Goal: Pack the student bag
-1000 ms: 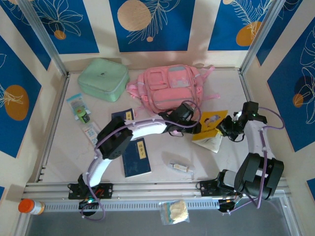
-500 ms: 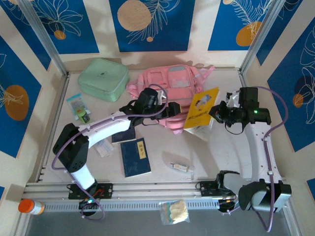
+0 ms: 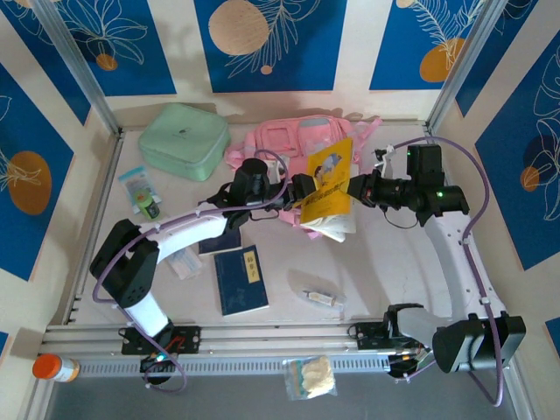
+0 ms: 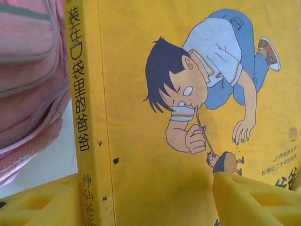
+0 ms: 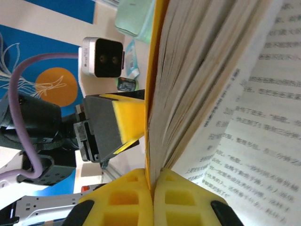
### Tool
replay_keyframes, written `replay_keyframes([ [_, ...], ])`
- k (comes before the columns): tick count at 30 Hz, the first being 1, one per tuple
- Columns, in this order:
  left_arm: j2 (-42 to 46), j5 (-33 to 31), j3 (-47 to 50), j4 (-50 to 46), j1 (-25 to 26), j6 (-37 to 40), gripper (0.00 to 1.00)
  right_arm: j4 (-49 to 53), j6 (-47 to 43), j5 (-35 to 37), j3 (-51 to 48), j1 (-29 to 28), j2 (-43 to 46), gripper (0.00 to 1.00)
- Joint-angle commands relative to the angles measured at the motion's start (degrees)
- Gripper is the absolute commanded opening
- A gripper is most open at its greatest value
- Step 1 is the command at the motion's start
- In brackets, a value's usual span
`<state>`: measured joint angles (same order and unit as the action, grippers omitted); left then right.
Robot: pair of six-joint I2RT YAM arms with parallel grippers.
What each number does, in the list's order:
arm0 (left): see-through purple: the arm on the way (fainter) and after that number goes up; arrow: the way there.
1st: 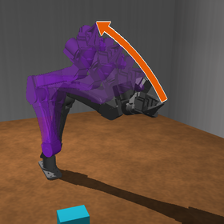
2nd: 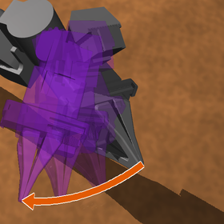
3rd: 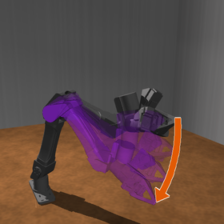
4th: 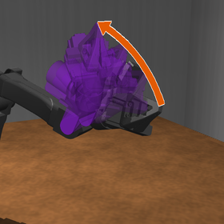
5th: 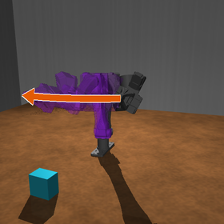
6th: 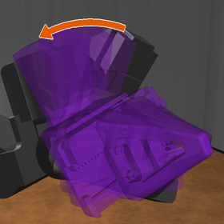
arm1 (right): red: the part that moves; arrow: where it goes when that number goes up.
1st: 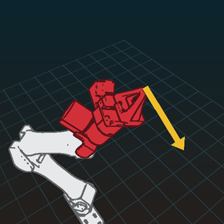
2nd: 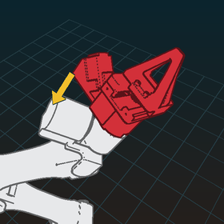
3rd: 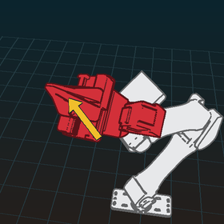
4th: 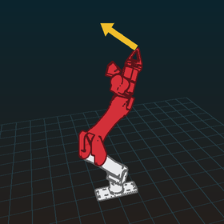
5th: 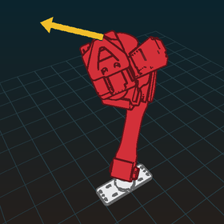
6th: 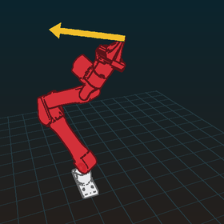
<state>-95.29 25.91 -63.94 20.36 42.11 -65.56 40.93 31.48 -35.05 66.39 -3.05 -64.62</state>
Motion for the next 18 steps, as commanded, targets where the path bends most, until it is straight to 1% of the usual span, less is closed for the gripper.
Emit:
replay_keyframes([
  [1, 1.93, 2.78, 0.04, 8.99, -0.33, -2.71, 0.64, -4.80, -0.59, -5.22, -1.36, -0.10, 0.28, 0.00],
  [2, 2.19, 2.92, -0.32, 8.68, -0.35, -2.48, 0.61, -5.12, -0.71, -5.30, -1.97, 0.13, 0.28, 0.00],
  [4, 2.92, 2.85, -0.74, 7.90, -0.33, -1.98, 0.60, -5.44, -1.02, -5.29, -2.95, 0.93, 0.29, 0.00],
  [7, 4.34, 2.25, -1.31, 5.96, -0.32, -0.91, 0.56, -5.58, -1.41, -5.73, -4.67, 2.97, 0.30, 0.00],
  [9, 4.92, 2.37, -1.61, 5.14, -0.31, -0.45, 0.54, -6.21, -1.71, -6.94, -5.76, 3.91, 0.22, 0.00],
  [13, 5.44, 2.28, -1.82, 5.46, -0.14, -0.96, 0.50, -8.16, -2.14, -9.21, -7.27, 3.68, -0.32, 0.01],
  [15, 5.53, 2.24, -2.06, 5.68, 0.08, -1.40, 0.47, -7.84, -2.32, -8.98, -7.42, 3.62, -1.23, 0.00],
  [18, 6.33, 0.61, -1.85, 4.58, 0.46, -1.70, 0.43, -8.84, -2.17, -9.63, -8.42, 3.61, -1.93, 0.00],
])
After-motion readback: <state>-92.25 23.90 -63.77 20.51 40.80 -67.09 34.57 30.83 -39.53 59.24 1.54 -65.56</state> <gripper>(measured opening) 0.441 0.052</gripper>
